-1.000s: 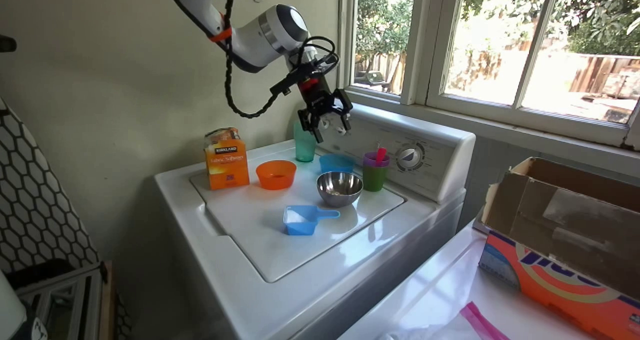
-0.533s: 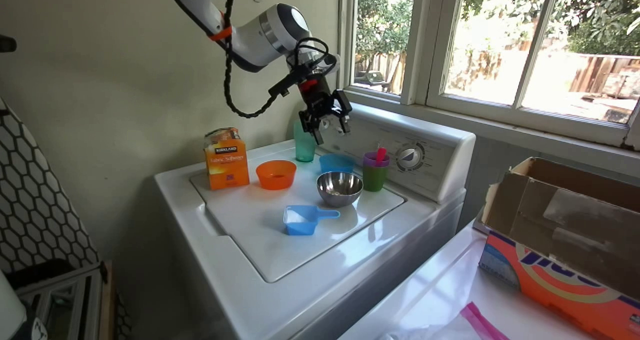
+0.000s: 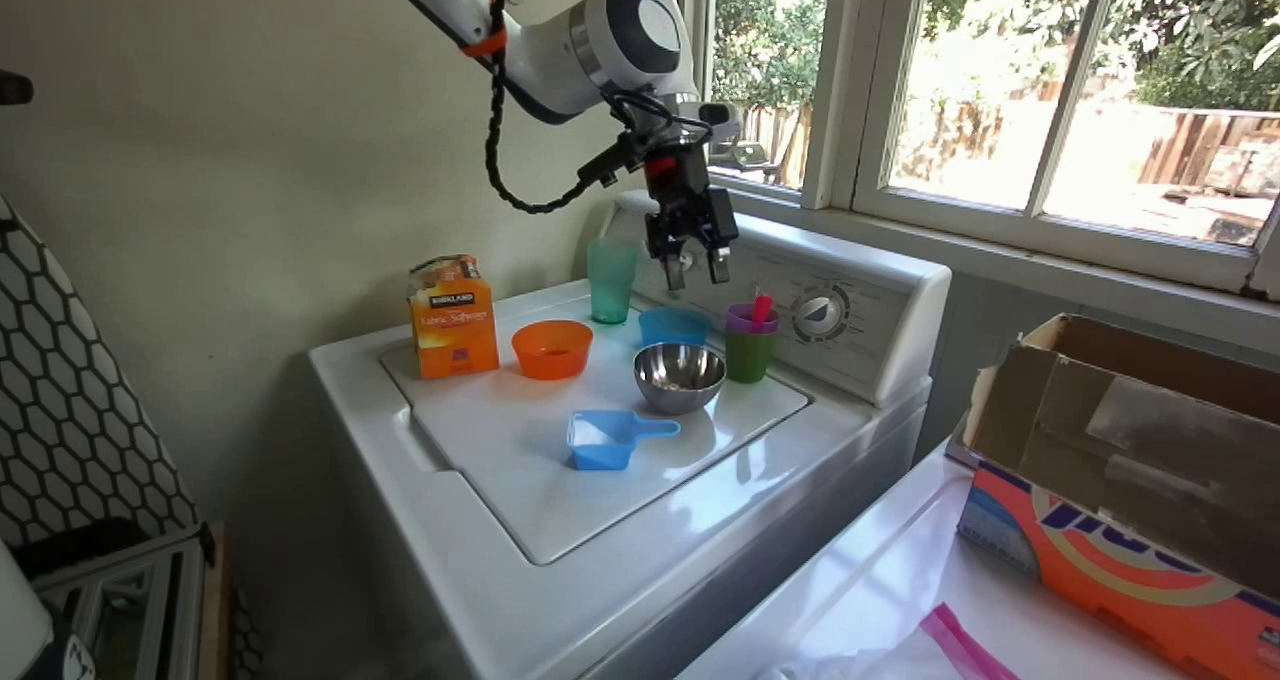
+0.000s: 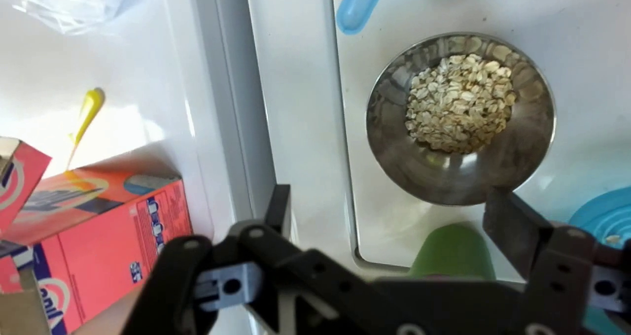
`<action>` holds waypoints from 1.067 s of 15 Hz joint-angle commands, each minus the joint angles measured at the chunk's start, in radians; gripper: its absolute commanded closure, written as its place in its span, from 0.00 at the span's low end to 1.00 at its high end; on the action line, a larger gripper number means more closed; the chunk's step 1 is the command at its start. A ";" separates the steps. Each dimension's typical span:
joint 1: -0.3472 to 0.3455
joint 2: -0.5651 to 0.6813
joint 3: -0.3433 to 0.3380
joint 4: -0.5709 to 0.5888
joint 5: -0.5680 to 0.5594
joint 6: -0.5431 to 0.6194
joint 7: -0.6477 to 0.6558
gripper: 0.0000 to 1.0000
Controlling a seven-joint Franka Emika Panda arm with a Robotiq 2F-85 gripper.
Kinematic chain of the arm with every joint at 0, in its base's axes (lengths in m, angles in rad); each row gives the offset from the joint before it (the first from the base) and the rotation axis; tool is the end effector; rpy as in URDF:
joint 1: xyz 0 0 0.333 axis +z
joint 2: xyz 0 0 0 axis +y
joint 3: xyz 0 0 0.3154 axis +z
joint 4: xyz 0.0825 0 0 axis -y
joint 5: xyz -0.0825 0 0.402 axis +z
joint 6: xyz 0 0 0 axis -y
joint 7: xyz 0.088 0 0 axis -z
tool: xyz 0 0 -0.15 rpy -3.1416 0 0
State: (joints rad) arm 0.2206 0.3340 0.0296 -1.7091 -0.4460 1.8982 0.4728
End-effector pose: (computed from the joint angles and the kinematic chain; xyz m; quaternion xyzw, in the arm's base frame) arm 0.6395 0.1116 0.3429 0.9772 -0.0231 0.0046 0.2109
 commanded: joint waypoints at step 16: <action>-0.102 -0.006 -0.066 -0.076 0.232 0.451 0.311 0.00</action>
State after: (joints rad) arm 0.1414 0.3248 -0.0238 -1.7445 -0.2805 2.2277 0.7298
